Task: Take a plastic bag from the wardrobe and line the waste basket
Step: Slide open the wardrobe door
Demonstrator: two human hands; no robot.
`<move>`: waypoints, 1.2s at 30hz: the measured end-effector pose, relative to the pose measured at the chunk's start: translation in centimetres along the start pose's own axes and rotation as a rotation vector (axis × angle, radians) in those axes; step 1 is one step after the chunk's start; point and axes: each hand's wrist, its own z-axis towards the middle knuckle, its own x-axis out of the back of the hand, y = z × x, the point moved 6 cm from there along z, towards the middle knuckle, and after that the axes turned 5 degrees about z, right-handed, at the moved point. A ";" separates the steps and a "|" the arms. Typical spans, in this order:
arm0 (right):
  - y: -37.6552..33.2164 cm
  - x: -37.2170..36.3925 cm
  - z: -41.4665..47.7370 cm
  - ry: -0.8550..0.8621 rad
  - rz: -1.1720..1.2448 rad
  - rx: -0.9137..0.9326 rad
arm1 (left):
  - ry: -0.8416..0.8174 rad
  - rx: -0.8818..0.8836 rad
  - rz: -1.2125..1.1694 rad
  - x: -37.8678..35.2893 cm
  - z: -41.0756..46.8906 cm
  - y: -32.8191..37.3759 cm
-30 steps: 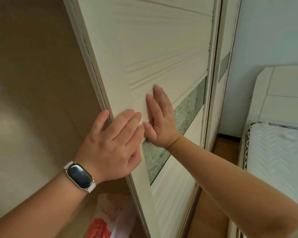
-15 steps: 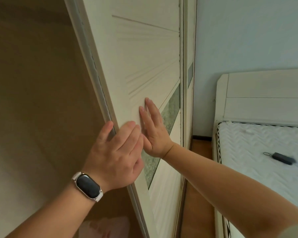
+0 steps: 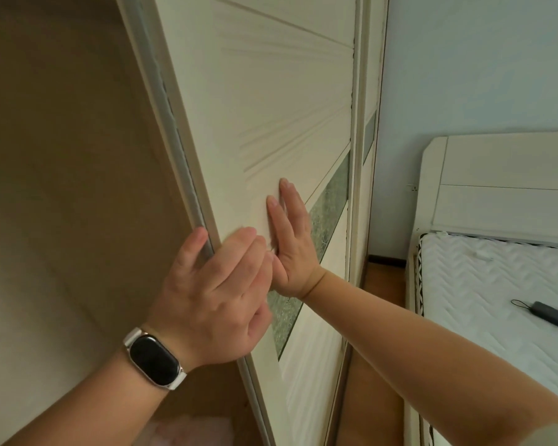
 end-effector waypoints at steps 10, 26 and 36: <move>6.6 0.7 0.8 -0.005 0.006 -0.025 | -0.019 -0.001 0.048 -5.4 3.8 1.4; 12.0 1.6 1.4 -0.085 -0.041 -0.052 | -0.029 0.046 0.066 -9.8 7.1 3.0; 10.4 4.1 1.0 -0.251 -0.092 -0.082 | -0.197 0.048 -0.009 -8.5 7.1 4.1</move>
